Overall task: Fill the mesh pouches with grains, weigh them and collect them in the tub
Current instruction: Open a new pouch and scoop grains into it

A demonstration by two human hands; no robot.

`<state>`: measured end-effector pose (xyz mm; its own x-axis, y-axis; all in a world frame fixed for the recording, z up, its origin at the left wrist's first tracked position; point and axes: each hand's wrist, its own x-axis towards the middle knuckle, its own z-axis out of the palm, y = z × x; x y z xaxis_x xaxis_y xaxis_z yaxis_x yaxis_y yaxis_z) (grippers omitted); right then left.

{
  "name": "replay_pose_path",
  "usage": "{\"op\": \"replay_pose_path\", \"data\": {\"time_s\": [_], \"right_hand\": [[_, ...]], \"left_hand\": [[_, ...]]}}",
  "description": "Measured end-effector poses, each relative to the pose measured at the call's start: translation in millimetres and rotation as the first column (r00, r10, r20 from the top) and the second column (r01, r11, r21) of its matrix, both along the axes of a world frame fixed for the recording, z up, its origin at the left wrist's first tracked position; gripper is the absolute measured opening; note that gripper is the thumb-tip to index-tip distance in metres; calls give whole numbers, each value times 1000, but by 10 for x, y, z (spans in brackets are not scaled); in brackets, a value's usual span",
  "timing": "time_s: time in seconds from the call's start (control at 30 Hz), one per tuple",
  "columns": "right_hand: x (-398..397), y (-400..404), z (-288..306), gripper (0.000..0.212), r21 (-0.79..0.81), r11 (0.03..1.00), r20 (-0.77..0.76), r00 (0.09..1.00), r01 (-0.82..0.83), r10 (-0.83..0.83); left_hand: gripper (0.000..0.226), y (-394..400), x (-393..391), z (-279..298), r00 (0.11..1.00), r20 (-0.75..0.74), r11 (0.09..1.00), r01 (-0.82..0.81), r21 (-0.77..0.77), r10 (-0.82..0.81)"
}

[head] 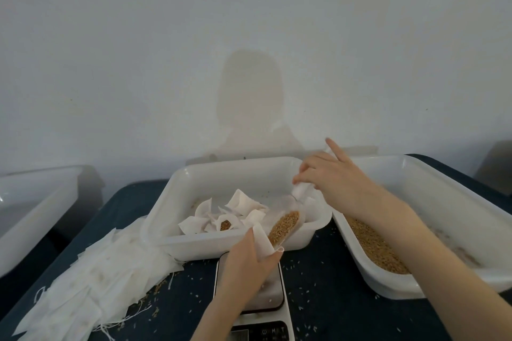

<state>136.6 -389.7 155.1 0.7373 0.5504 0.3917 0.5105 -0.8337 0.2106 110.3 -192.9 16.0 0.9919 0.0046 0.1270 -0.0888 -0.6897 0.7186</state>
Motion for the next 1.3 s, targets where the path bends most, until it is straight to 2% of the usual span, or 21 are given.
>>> {"op": "replay_pose_path", "data": {"time_s": [0.07, 0.13, 0.27, 0.33, 0.43, 0.5, 0.57, 0.63, 0.7, 0.77, 0.83, 0.97, 1.07, 1.13, 1.2, 1.3], "right_hand": [[-60, 126, 89, 73, -60, 998, 101, 995, -20, 26], [-104, 261, 153, 64, -136, 991, 151, 988, 12, 9], [-187, 436, 168, 46, -258, 965, 321, 946, 45, 41], [-171, 420, 148, 42, -246, 969, 387, 918, 13, 86], [-110, 285, 88, 46, -169, 985, 409, 907, -36, 103], [-68, 158, 62, 54, -111, 994, 315, 947, -24, 58], [-18, 9, -1, 61, -112, 992, 156, 987, 65, -47], [36, -192, -92, 54, -69, 990, 52, 991, 123, -119], [47, -397, -180, 46, 45, 989, -56, 989, 139, -136], [39, -618, -265, 43, 123, 975, -166, 972, 188, -166], [23, -857, -361, 42, 176, 946, -212, 949, 271, -232], [-16, -1355, -591, 37, 285, 829, -291, 868, 481, -403], [-28, -1596, -780, 34, 213, 752, -367, 764, 624, -531], [-33, -1669, -898, 32, 120, 705, -391, 686, 699, -614], [-23, -1696, -1019, 24, 58, 678, -419, 634, 733, -650], [-16, -1659, -1130, 13, -45, 684, -442, 599, 728, -667]], "left_hand": [[45, -37, 3, -14, 999, 8, 997, -37, -65, 38], [35, -43, 18, -40, 996, 35, 989, -80, -127, 85], [35, -26, 35, -58, 990, 42, 979, -129, -156, 137], [42, -13, 34, -55, 988, 33, 979, -143, -147, 149], [52, 25, 30, -56, 991, 46, 983, -122, -137, 129], [49, 42, 35, -44, 994, 44, 986, -95, -139, 102], [48, 50, 45, -26, 996, 54, 989, -70, -132, 77], [48, 47, 56, 1, 995, 67, 990, -59, -126, 67], [45, 35, 58, 19, 996, 76, 990, -39, -136, 50], [37, 16, 50, 32, 997, 77, 989, -15, -144, 27], [33, 3, 42, 35, 998, 59, 986, 4, -164, 6], [23, 2, 25, 26, 999, 46, 986, 35, -161, -28], [16, 22, 45, -9, 995, 59, 991, 82, -108, -76], [20, 51, 74, -44, 988, 15, 988, 155, 26, -156], [23, 119, 105, -112, 981, -10, 956, 191, 225, -194], [19, 311, 89, -177, 985, 50, 916, 132, 380, -163]]}}
